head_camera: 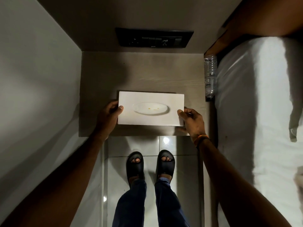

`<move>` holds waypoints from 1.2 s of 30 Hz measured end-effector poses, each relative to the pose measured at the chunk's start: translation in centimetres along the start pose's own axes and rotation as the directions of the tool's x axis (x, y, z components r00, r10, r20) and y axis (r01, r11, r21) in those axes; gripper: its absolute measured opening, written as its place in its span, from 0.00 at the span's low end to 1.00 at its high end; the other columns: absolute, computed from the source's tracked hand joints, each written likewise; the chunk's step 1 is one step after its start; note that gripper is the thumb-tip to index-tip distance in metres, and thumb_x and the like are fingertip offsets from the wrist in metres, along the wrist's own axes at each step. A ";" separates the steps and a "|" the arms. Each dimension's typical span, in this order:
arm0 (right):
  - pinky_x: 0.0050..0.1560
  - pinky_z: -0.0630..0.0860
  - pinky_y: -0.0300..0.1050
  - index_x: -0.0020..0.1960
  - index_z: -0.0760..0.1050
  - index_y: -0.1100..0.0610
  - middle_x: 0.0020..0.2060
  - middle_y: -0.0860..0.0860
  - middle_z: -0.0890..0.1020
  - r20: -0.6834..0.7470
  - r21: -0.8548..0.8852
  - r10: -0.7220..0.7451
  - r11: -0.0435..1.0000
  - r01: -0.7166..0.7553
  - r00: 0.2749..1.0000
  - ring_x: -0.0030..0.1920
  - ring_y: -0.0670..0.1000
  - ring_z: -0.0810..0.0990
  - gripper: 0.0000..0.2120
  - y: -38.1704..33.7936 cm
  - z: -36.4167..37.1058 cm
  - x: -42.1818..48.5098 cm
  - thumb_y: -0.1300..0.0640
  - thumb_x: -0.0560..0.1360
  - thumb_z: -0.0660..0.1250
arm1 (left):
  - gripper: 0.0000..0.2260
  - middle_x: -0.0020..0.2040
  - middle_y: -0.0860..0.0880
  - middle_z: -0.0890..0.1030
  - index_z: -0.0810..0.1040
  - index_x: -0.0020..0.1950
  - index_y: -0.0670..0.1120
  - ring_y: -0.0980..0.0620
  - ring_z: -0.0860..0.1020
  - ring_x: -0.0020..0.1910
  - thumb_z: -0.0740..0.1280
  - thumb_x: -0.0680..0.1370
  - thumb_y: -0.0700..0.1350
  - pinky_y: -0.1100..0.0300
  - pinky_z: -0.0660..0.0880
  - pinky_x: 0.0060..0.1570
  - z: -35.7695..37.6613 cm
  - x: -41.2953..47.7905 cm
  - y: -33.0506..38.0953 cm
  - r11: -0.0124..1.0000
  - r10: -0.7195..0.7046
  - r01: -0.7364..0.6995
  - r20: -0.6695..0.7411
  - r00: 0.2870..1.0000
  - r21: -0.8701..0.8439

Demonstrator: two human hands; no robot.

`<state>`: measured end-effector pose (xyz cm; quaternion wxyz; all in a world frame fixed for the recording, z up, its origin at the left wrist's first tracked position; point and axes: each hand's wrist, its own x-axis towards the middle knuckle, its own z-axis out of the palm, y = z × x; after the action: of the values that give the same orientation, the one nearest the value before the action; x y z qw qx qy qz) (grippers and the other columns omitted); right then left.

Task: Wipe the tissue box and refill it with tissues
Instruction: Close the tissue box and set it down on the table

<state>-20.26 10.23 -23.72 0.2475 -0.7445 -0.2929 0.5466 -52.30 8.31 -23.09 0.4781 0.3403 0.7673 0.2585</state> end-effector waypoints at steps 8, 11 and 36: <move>0.51 0.85 0.59 0.44 0.87 0.46 0.48 0.50 0.88 0.016 0.005 0.074 0.997 -0.074 0.997 0.54 0.57 0.86 0.16 0.0 -0.3 0.1 0.40 0.59 0.77 | 0.17 0.55 0.52 0.79 0.76 0.70 0.48 0.49 0.79 0.55 0.65 0.83 0.52 0.41 0.80 0.60 -0.1 -0.1 -0.1 0.999 -0.025 0.023 0.046 0.999 0.042; 0.59 0.82 0.60 0.43 0.86 0.48 0.46 0.47 0.89 0.006 -0.035 0.037 0.999 -0.037 0.999 0.53 0.55 0.86 0.19 0.6 -0.3 0.6 0.38 0.58 0.78 | 0.23 0.56 0.52 0.77 0.75 0.71 0.48 0.48 0.78 0.57 0.63 0.80 0.58 0.41 0.80 0.59 -0.3 -0.2 -0.2 0.993 0.007 -0.013 0.051 0.999 0.120; 0.62 0.80 0.59 0.39 0.85 0.52 0.43 0.52 0.87 -0.033 -0.087 0.140 0.986 -0.143 0.990 0.51 0.57 0.85 0.30 -0.8 0.5 0.5 0.25 0.61 0.70 | 0.23 0.45 0.41 0.81 0.80 0.47 0.47 0.37 0.81 0.49 0.60 0.78 0.66 0.38 0.78 0.53 1.0 1.0 0.9 0.991 -0.134 0.134 0.019 0.991 0.029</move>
<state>-20.71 11.15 -23.64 0.1785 -0.7809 -0.2600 0.5391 -51.48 9.69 -23.39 0.4977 0.2972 0.7869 0.2117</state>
